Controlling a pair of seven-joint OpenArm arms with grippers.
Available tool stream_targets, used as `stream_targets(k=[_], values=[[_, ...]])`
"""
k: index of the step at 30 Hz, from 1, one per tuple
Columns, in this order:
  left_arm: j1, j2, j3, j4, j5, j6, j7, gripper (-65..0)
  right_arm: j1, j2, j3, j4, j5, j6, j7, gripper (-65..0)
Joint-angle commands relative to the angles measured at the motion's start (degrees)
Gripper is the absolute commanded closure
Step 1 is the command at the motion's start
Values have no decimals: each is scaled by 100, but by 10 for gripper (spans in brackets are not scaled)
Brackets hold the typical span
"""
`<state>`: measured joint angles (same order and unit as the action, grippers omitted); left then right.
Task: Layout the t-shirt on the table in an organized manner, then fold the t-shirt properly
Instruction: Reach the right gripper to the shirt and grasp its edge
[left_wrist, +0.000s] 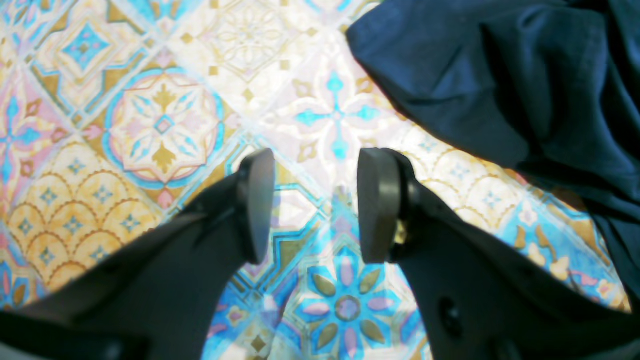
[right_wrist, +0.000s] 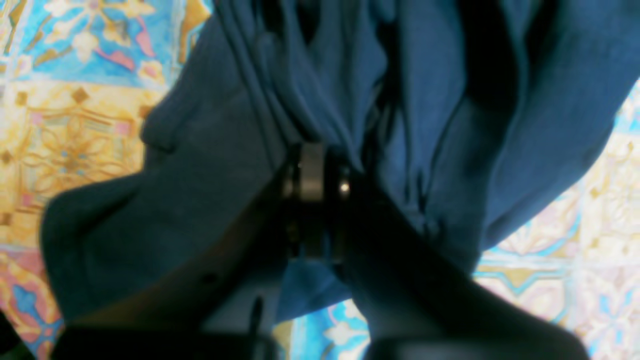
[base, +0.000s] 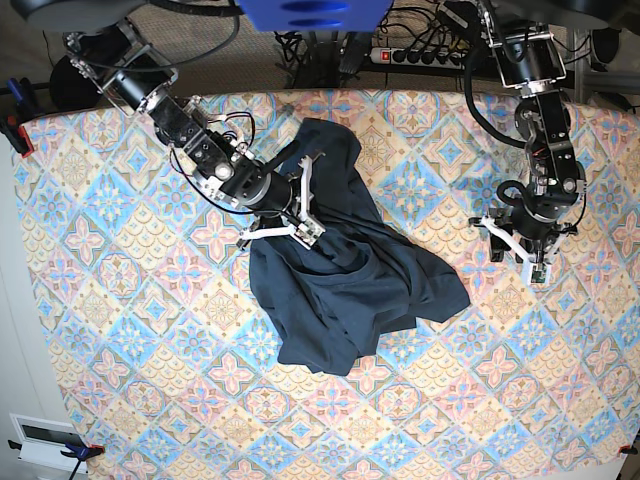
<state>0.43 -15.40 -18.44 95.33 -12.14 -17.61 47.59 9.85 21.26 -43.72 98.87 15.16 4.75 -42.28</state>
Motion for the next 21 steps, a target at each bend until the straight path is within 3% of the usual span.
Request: stream_targets(k=[1,8,21], values=[[-91,-73,-24,115,-56,7,-122,-270,-66,85,43,227,18,4,145,-2],[-91,-73,-24,115,-56,7,-122,-270,-831,604,87,1212,18,4,162,0],[-91,-73,-16,115,-65,-2,-122,-270,-1745,622,87,1449,-8,4,197,0]])
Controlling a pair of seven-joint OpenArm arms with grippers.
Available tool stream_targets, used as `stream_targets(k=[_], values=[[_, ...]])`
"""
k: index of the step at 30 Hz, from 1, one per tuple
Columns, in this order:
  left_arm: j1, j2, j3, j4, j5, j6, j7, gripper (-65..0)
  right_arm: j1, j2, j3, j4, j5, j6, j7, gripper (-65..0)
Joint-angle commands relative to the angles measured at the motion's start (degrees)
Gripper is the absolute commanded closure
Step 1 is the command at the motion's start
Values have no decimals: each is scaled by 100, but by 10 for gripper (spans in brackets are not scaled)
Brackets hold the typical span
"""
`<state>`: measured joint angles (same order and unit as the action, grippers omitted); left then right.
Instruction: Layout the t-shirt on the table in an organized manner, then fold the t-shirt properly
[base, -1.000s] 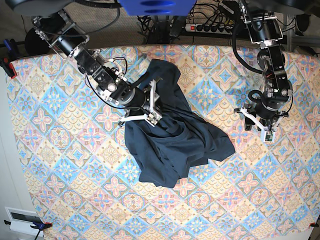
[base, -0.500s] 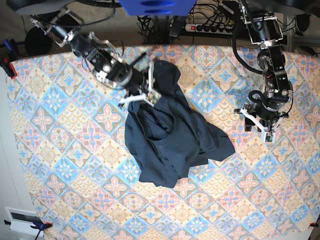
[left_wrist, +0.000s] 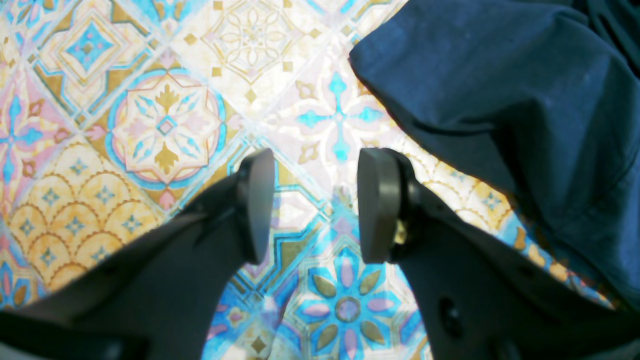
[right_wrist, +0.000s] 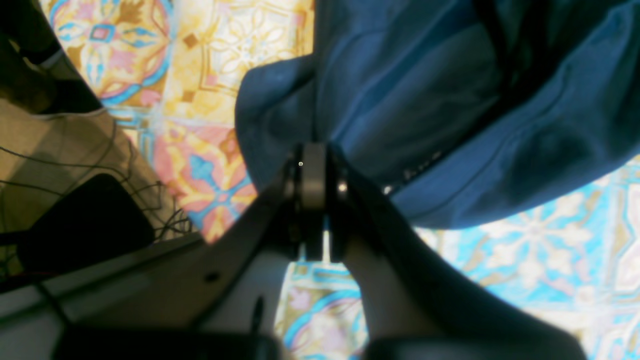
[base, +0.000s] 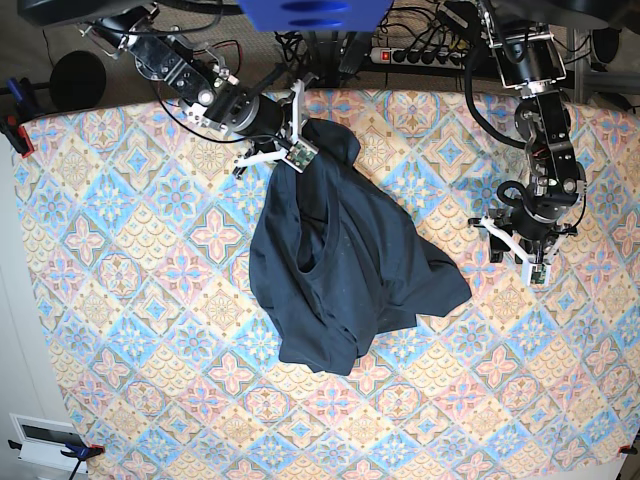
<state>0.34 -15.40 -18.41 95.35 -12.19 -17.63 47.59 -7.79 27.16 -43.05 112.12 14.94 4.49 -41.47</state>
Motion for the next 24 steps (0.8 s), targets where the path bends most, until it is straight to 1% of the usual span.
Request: stream_targets(k=[1,7,10,12,15,18,21,24], values=[[-82,-73,-18,113,-61,0,-122,-270,10,32,19,169,14,30,117,0],[-38,-73,-9,113,-61,-17,-122,-270,63,32,28,283,14,30,143,0],[-29,-73,0,113,-61,-26,-122,-270,230,14,37,283,14,30,530,0],[6,-91,176,140,-69,-44,-122,-270,406,5,37,283,14,30,794,0],[234,-232,668,579,-69,-44,-184,-270,775,5,37,283,14,30,908,0],[498,-320,1125,896,-25,-44,-500,-270,1223,-4,37,248,23,30,925,0],[577,-337,1266,913,10,-44,-658,-270,1847,-4,19,204,58,30,925,0],[568,-320,1362,913,10,-44,-649,-270,2436,-4,19,125,58,30,925,0]])
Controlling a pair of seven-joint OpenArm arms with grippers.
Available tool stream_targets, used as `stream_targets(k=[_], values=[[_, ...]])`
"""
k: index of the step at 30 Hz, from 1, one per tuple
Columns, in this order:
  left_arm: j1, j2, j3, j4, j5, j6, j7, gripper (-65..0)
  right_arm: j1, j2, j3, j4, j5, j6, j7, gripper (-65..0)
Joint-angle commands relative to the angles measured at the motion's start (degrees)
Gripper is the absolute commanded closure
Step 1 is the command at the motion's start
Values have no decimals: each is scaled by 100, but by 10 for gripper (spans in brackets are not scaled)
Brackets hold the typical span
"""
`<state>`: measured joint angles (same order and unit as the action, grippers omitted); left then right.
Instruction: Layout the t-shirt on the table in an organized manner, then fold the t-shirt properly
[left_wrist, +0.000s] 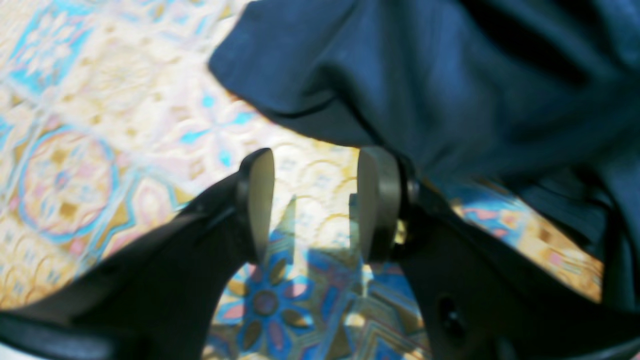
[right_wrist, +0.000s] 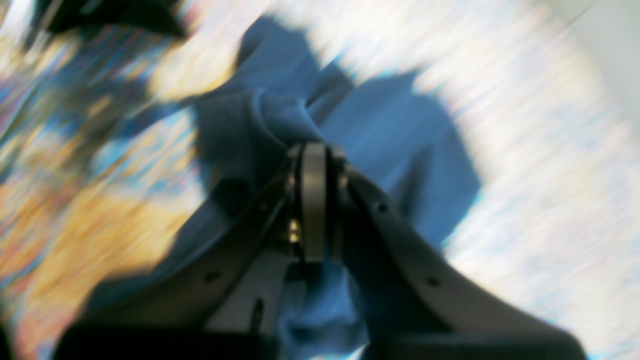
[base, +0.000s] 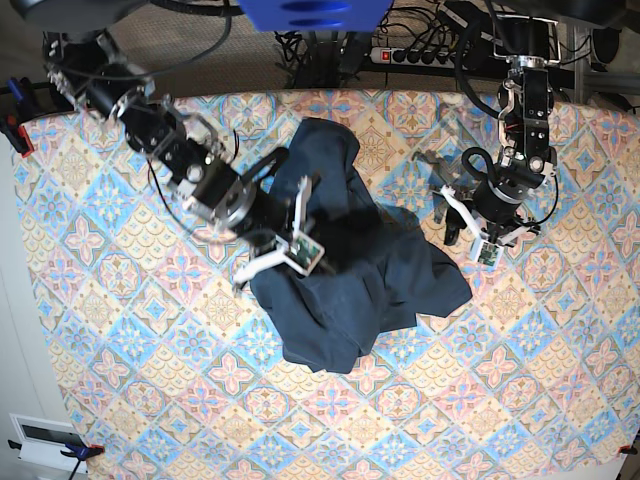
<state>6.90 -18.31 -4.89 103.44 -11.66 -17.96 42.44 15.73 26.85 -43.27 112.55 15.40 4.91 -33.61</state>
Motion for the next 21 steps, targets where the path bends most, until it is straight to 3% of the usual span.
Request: stream_targets(k=[1,7,13,18,21], values=[[-96,-38,89,105,-43,-11,-134,-270,181,27,41,46,12,-12,139,0],[-140,-143,493,113,28,-11,-134,-274,208,27,41,-191,12,-12,147,0],[-545,-169,1126,105,1030,-11,-134,-273,199,27,111,-631,-6,-20,112,-31],[-650,-161,1196,96,1294,-2,-134,-271,164,-17,850,-1229,3,-47,7,-115],[-632,-161,1196,96,1311,-2,-134,-271,-56,-281,1535,-1361,-23,-47,-204,-149]])
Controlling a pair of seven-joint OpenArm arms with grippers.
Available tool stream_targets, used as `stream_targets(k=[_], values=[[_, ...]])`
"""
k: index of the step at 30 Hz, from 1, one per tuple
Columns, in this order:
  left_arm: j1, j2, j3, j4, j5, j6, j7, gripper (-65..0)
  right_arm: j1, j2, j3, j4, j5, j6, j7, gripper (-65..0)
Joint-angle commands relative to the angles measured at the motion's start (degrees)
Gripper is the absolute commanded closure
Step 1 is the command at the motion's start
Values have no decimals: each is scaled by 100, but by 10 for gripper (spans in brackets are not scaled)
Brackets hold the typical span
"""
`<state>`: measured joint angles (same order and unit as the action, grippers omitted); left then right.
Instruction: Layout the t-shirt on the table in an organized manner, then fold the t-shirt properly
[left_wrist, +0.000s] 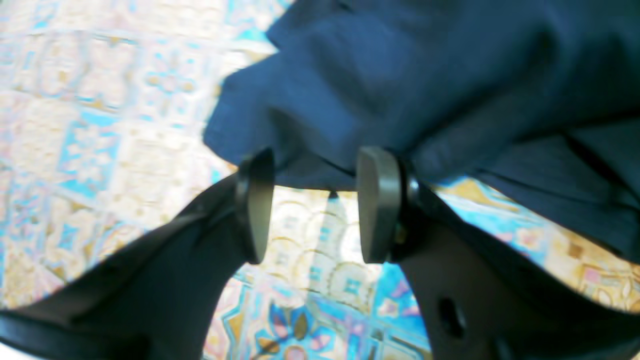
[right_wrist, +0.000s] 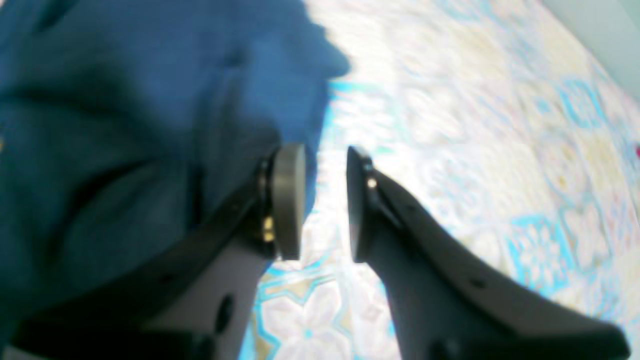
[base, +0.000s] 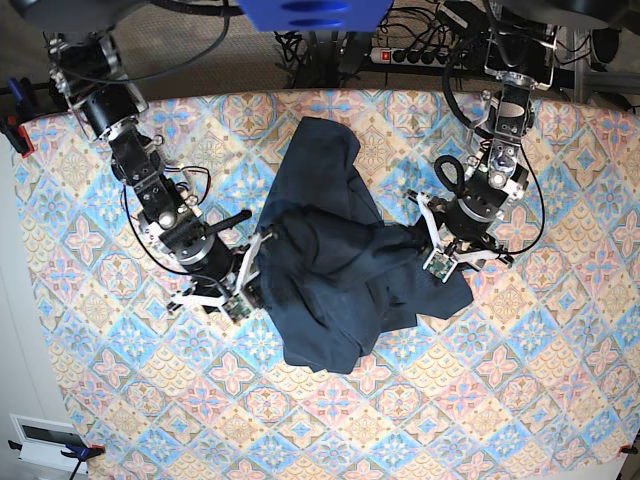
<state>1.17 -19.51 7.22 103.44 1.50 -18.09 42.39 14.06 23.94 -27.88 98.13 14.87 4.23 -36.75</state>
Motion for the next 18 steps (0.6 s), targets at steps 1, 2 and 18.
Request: stream_targets(k=[1,2,18], values=[[-42,-40,-23,96,-5,20,-129,-271,22,-25,216,99,29,21,75,-156],[19,-40,-67,96,-5,28,-129,-271,-66,-34,410,152,20,21,66,-161],[424,760,-2951,122,-1376,28,636,-270,22,-34,-1120,706,29,47,58,-221]])
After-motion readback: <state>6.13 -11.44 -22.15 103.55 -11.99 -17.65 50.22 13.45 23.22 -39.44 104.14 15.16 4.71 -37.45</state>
